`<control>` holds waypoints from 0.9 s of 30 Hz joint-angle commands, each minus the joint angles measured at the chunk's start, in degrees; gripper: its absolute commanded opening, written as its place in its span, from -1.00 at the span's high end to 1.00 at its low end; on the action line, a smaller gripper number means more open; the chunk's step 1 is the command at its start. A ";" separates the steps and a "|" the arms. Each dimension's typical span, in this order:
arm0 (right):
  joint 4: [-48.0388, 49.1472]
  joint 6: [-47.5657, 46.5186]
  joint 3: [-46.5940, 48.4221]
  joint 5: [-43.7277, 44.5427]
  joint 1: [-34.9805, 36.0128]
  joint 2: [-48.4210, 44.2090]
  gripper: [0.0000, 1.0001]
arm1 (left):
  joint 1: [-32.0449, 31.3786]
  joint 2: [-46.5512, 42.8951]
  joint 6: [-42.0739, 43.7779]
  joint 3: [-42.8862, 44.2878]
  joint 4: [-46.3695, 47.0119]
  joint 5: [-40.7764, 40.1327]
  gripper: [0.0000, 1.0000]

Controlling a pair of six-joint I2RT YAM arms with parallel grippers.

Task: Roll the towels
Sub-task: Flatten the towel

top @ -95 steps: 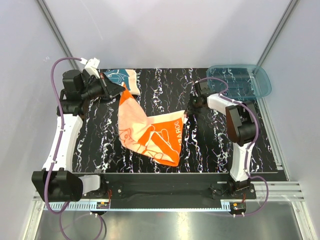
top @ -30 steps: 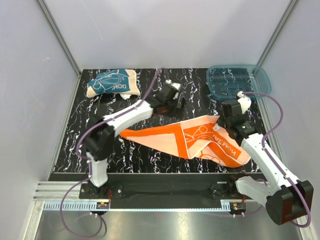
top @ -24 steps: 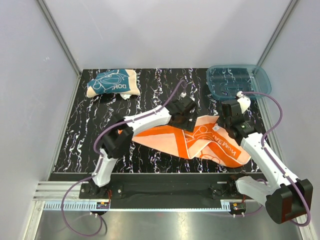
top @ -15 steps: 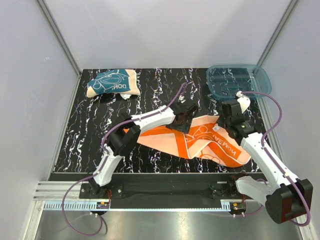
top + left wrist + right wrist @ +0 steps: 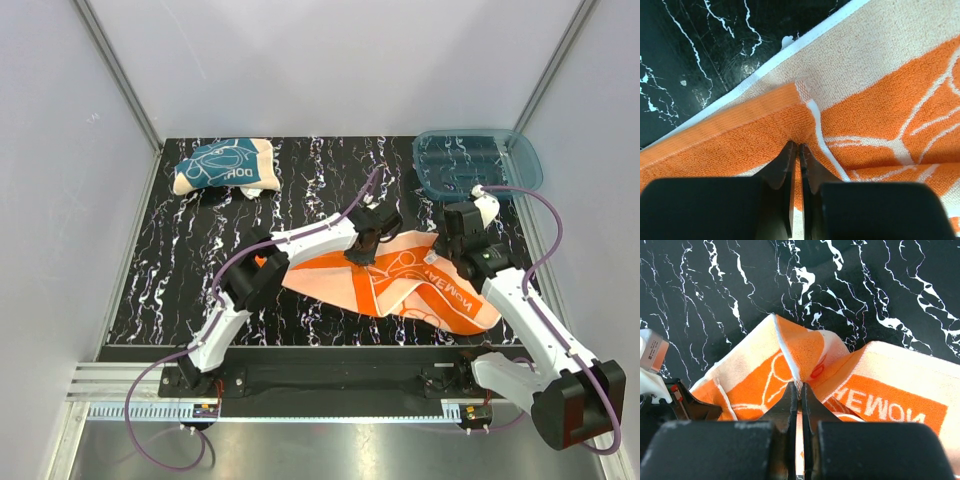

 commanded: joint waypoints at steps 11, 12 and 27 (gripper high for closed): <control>-0.19 -1.13 1.58 1.42 -1.02 -0.40 1.00 | 0.08 -11.04 2.14 -2.81 -5.01 -8.97 1.00; -0.45 -1.21 1.93 1.42 -1.71 -0.14 1.00 | 0.17 -14.71 2.23 -4.48 -4.93 -9.41 1.00; -2.30 -6.57 7.12 -3.33 -15.43 5.57 1.00 | -0.27 -66.73 -13.75 -47.46 -14.15 -8.64 1.00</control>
